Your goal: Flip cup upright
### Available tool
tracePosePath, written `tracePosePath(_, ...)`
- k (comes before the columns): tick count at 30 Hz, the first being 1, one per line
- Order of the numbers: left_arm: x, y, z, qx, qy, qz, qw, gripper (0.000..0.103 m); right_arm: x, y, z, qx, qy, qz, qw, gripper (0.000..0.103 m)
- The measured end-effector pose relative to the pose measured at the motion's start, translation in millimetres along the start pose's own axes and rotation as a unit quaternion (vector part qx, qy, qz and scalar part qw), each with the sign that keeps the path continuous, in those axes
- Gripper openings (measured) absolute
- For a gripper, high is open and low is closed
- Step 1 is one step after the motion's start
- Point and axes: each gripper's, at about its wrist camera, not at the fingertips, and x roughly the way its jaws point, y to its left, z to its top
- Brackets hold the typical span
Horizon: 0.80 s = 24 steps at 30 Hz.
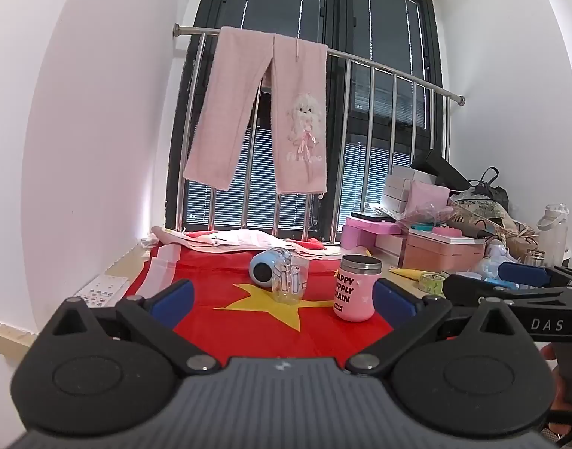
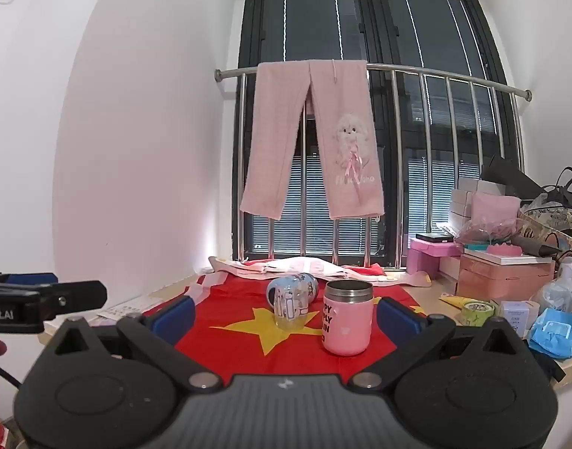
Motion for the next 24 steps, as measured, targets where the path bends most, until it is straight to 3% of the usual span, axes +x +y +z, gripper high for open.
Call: tracePosePath(24, -2.3, -0.6, 0.0, 0.001, -0.002, -0.001, 1.0000, 0.103, 0.8, 0.4, -0.3, 0.001, -0.002, 0.000, 1.000, 0.103)
